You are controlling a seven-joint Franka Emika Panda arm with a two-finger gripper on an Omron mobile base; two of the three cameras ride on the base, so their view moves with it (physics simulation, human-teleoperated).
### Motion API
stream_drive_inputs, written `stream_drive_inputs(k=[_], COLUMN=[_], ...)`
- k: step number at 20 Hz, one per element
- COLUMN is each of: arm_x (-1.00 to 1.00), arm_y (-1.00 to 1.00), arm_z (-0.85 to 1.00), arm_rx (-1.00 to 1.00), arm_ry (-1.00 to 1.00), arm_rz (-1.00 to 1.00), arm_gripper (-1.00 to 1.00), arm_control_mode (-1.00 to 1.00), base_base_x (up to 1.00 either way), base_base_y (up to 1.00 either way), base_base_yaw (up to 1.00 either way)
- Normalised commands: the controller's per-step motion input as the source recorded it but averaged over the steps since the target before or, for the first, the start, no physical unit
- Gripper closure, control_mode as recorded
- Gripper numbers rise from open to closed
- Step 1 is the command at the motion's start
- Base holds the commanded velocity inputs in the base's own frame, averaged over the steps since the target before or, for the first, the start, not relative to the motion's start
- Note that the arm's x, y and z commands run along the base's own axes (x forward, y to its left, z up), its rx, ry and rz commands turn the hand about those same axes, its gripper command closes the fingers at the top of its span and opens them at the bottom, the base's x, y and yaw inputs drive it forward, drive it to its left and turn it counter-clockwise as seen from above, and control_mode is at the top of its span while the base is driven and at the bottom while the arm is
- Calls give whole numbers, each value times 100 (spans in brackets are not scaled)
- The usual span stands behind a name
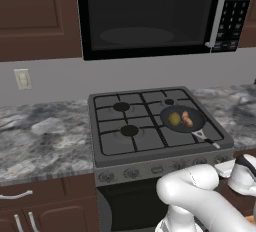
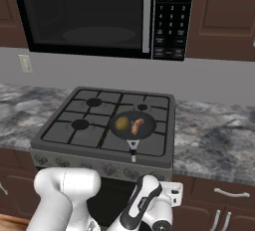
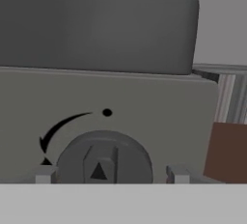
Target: Put the potato and potato in the pan. Then turn on the front right burner and set the heat to medium.
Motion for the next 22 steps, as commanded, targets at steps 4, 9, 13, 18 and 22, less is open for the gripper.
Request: stream_drive_inputs(k=[4,9,13,18,22], arm_x=[0,0,0,0,0], arm_y=[0,0,0,2,0], arm_z=[0,0,0,0,0], arm_rx=[0,0,0,0,0], arm_ry=[0,0,0,0,1], arm_rz=[0,0,0,-1,0], arm_gripper=[-100,100,100,100,100], arm_control_mode=[-100,-100,-100,-100,-100], base_base_x=[0,0,0,0,0], base_base_y=[0,0,0,0,0], base_base_yaw=[0,0,0,0,0])
